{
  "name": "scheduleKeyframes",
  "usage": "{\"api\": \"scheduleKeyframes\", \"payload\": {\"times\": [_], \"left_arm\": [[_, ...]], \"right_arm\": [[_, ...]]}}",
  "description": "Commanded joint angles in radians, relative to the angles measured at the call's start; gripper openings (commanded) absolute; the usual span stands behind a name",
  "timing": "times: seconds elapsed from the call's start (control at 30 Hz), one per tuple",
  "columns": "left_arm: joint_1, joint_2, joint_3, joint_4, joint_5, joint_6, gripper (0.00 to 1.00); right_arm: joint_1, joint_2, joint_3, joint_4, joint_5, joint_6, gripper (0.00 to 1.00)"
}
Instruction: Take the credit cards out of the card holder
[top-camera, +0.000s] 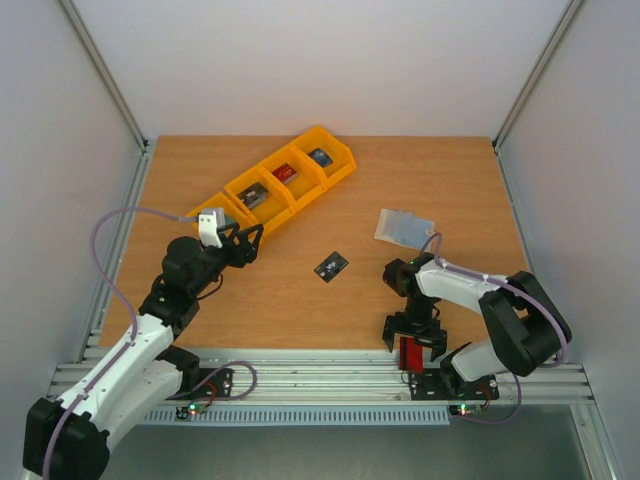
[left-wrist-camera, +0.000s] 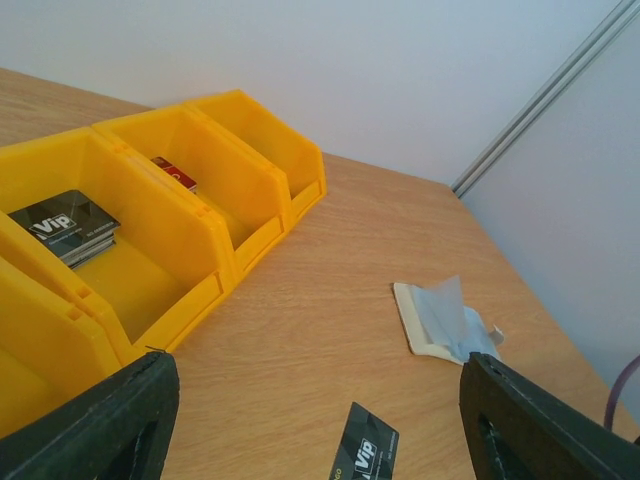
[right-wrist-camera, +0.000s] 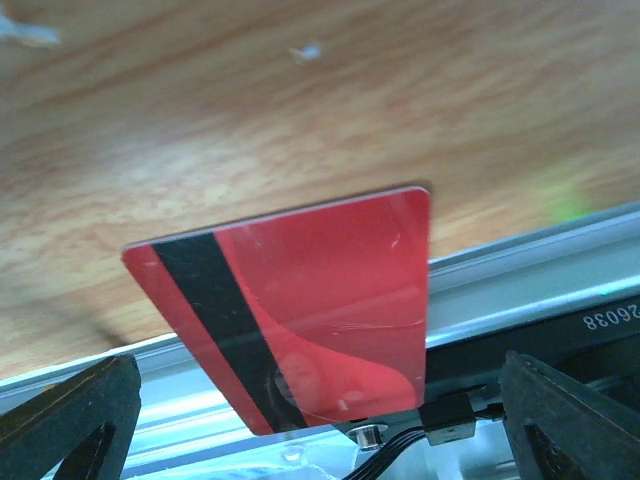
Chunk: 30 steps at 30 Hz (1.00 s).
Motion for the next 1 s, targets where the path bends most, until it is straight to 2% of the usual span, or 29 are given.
{"api": "scheduleKeyframes", "payload": {"times": [0.0, 0.37, 0.53, 0.73, 0.97], "left_arm": [[0.005, -0.018, -0.023, 0.093, 0.005, 0.021, 0.78], [0.005, -0.037, -0.031, 0.11, 0.002, 0.021, 0.78], [0.004, -0.057, -0.044, 0.123, -0.005, 0.021, 0.78], [0.005, -0.06, -0.046, 0.13, -0.011, 0.029, 0.79], [0.005, -0.058, -0.039, 0.135, -0.014, 0.031, 0.78]], "right_arm": [[0.0, -0.076, -0.028, 0.01, 0.044, 0.118, 0.98], [-0.001, -0.084, -0.063, 0.019, -0.04, 0.169, 0.98], [-0.001, -0.121, -0.078, -0.006, 0.013, 0.21, 0.98], [-0.001, -0.136, -0.068, 0.019, 0.007, 0.204, 0.99], [-0.001, -0.101, -0.123, 0.114, -0.144, 0.179, 0.99]]}}
